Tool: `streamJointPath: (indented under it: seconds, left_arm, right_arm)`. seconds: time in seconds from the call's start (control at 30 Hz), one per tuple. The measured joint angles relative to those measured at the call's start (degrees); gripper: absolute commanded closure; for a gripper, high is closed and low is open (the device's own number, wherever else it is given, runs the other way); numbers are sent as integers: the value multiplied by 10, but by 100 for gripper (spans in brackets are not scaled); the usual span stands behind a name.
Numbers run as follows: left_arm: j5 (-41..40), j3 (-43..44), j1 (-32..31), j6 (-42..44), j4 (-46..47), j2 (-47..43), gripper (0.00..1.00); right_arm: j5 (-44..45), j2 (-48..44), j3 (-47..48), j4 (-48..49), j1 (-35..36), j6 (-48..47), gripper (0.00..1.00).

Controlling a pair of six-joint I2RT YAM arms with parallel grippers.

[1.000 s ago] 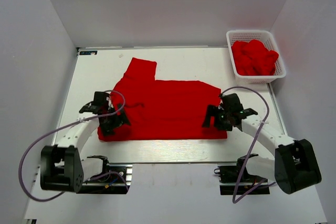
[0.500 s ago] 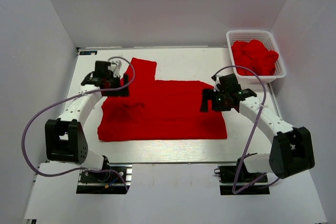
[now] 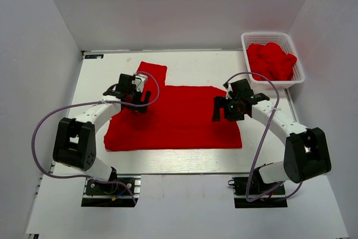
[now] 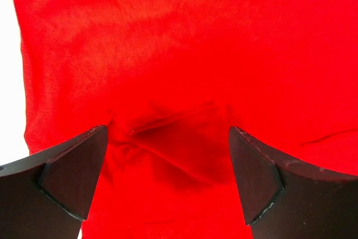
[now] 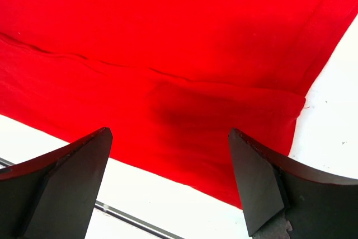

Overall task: Fold and stack the t-shirts
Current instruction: Fold the flattened tshirt in 1/3 of the way

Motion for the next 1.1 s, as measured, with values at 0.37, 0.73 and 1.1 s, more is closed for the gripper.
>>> streamJointPath:
  seconds: [0.37, 0.73, 1.1]
  left_arm:
    - [-126, 0, -51, 7, -7, 65, 1]
    - [-170, 2, -57, 10, 40, 96, 1]
    - [-157, 2, -57, 30, 78, 107, 1]
  right_arm:
    - [1, -12, 0, 0, -3, 10, 10]
    - [12, -25, 0, 1, -3, 14, 10]
    - [37, -66, 0, 1, -3, 17, 10]
